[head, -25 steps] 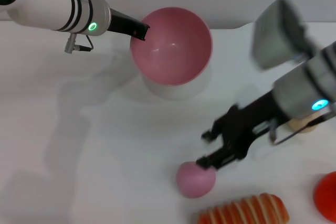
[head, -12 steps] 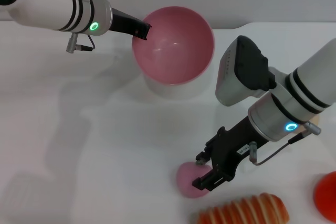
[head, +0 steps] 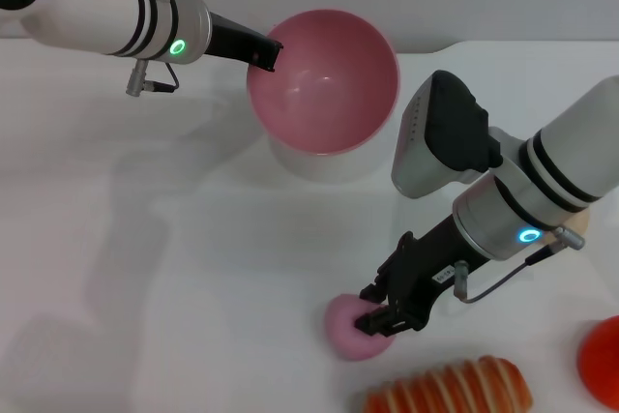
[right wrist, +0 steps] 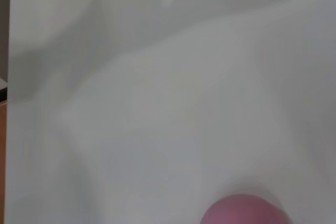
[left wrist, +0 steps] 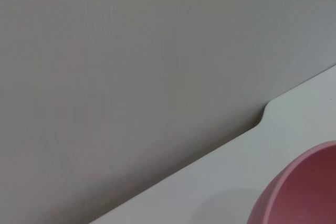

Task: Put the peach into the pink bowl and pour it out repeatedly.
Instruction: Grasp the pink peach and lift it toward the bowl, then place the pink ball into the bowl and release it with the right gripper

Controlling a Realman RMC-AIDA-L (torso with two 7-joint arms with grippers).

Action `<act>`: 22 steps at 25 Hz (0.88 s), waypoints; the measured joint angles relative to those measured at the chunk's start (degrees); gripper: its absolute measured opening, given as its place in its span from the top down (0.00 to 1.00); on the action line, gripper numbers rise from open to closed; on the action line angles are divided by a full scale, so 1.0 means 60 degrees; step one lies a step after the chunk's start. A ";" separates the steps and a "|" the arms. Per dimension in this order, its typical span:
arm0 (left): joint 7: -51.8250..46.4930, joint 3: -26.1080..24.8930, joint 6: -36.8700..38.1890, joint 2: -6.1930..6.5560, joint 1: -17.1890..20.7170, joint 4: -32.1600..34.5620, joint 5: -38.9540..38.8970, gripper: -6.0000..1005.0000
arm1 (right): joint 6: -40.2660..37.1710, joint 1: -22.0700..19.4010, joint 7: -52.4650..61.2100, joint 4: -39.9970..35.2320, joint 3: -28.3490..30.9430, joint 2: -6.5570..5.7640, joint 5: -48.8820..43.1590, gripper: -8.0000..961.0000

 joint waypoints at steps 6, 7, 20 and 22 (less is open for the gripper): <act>0.0000 0.0019 0.0015 -0.0001 0.0023 0.0000 -0.0028 0.95 | 0.0027 0.0002 -0.0023 -0.0016 0.0050 0.0000 0.0000 0.67; 0.0000 0.0018 0.0015 0.0000 0.0023 0.0000 -0.0031 0.95 | 0.0027 0.0000 -0.0025 -0.0025 0.0063 -0.0001 0.0000 0.70; 0.0000 -0.0015 -0.0028 0.0030 0.0044 -0.0077 -0.0038 0.95 | -0.1104 -0.0889 0.0242 -0.2889 0.1623 -0.0035 0.0130 0.95; 0.0000 0.0027 -0.0042 0.0026 0.0062 -0.0086 -0.0048 0.95 | -0.1541 -0.1092 0.0261 -0.3887 0.2320 -0.0032 0.0416 0.94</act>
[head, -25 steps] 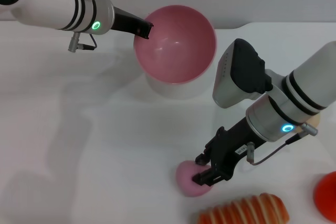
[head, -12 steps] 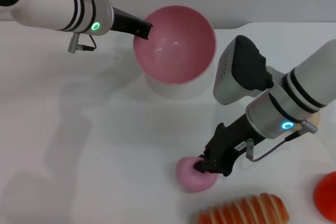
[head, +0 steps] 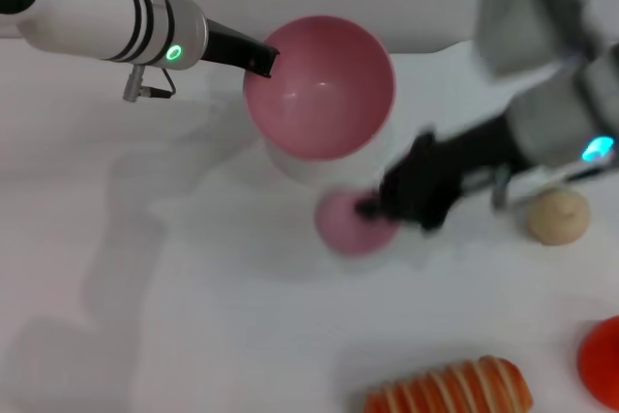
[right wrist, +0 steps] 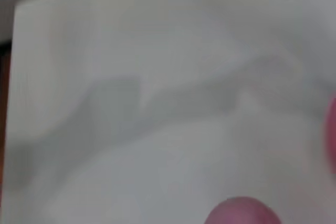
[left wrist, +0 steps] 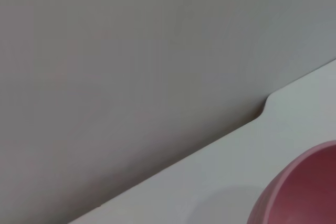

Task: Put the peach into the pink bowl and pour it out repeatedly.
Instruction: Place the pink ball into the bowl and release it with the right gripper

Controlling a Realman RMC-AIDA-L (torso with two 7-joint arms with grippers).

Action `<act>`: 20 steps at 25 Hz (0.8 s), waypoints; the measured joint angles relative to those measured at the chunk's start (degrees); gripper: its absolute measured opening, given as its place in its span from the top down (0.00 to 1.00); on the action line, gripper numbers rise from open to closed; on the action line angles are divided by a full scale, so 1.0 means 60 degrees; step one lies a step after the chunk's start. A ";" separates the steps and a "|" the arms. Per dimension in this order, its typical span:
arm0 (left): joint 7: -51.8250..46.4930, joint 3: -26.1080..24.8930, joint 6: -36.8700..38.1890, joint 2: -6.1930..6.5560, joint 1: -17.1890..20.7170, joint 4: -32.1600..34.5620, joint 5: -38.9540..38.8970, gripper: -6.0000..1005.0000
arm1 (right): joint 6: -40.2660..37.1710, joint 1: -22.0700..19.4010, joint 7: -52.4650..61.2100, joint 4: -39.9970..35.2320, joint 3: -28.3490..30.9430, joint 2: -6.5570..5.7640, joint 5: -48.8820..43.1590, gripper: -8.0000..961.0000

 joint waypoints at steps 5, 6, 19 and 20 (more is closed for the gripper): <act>0.0000 0.0008 -0.0074 -0.0015 0.0007 -0.0003 -0.0048 0.95 | -0.0575 -0.0252 0.0000 -0.1669 0.2039 -0.0009 0.1357 0.93; 0.0000 0.0008 -0.0105 -0.0016 0.0006 -0.0003 -0.0055 0.95 | -0.0551 -0.0281 -0.0038 -0.1798 0.2359 -0.0013 0.1578 0.93; -0.0022 0.0066 -0.0471 -0.0039 -0.0020 0.0023 -0.0145 0.95 | 0.2196 -0.0129 -0.1095 0.0419 0.2689 -0.0040 0.1758 0.90; -0.0028 0.0096 -0.0476 -0.0041 -0.0026 0.0042 -0.0150 0.95 | 0.2335 -0.0101 -0.1241 0.0595 0.2624 -0.0038 0.1772 0.89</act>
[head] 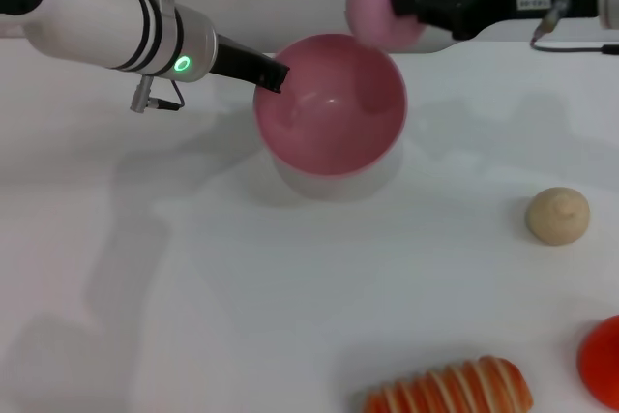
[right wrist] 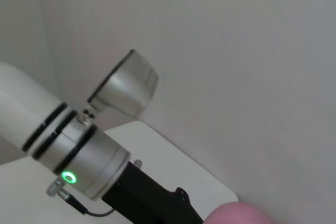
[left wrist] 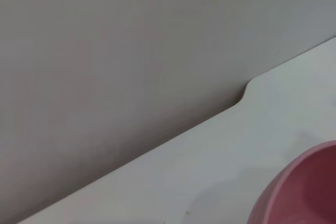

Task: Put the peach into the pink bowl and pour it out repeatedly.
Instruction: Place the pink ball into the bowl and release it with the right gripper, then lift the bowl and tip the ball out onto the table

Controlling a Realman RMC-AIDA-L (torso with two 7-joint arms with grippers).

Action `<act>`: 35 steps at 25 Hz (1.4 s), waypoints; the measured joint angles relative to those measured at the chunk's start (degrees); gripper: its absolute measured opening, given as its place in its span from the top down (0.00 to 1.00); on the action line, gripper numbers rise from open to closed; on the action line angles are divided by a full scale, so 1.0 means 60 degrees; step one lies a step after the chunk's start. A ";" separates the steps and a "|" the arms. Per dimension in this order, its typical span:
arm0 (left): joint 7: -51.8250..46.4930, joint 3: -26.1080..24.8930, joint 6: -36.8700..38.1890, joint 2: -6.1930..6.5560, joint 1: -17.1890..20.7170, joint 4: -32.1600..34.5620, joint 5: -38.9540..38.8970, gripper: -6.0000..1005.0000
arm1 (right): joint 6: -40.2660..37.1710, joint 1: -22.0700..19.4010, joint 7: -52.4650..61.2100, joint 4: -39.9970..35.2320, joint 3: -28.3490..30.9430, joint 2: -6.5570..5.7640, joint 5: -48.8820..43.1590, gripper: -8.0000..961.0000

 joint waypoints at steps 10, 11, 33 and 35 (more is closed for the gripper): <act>0.0015 0.0044 -0.0012 0.0000 -0.0073 -0.0001 0.0002 0.95 | 0.0550 -0.0024 -0.0343 0.0377 -0.0099 0.0011 0.0253 0.69; 0.0016 0.0044 -0.0011 0.0000 -0.0073 0.0000 0.0000 0.95 | 0.0564 -0.0082 -0.0348 0.0342 -0.0072 0.0010 0.0401 0.66; 0.2220 0.5751 0.7413 -0.0010 0.2198 0.2171 -0.2364 0.95 | -0.2617 -0.4149 -1.1123 0.6417 0.1920 0.0037 1.3239 0.43; 0.2222 0.6488 0.8601 -0.0005 0.2301 0.2107 -0.2278 0.95 | -0.3182 -0.4158 -1.1497 0.7151 0.2315 0.0020 1.3673 0.43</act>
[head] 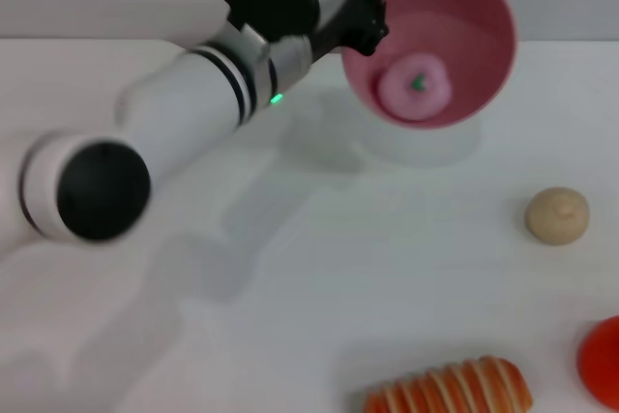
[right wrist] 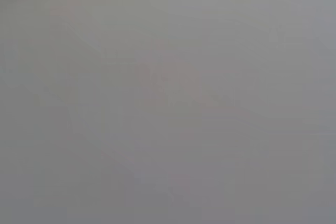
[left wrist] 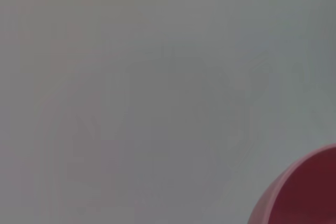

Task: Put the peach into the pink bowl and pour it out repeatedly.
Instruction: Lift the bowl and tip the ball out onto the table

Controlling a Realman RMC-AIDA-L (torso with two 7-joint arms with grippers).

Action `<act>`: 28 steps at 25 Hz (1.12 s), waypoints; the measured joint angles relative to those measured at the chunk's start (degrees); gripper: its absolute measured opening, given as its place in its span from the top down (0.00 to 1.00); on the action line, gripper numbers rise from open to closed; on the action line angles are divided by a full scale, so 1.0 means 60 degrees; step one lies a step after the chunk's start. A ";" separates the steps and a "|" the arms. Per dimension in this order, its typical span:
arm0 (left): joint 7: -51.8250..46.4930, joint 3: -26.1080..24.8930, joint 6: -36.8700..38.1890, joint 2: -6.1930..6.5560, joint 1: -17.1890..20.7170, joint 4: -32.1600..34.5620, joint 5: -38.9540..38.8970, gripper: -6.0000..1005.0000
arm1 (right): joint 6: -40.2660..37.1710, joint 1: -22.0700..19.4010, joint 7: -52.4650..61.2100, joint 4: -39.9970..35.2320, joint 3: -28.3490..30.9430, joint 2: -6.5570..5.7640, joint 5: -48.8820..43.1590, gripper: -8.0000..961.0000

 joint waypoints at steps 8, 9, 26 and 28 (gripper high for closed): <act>-0.0868 0.2007 0.3762 0.0002 0.0033 -0.0905 0.0761 0.95 | -0.1648 0.0069 -0.0948 0.1375 0.0993 0.0017 0.0152 0.43; -0.1134 0.2167 0.4129 -0.0009 0.0023 -0.1056 0.1105 0.95 | -0.1663 0.0091 -0.0967 0.1408 0.0998 0.0013 0.0154 0.43; -0.5806 0.2581 0.8172 -0.0065 -0.0119 -0.3426 0.4482 0.95 | -0.1865 0.0409 -0.0997 0.1472 0.0898 0.0000 0.0115 0.43; -0.6030 0.2583 0.8430 -0.0073 -0.0138 -0.3559 0.4546 0.95 | -0.1880 0.0430 -0.0998 0.1479 0.0870 0.0003 0.0098 0.43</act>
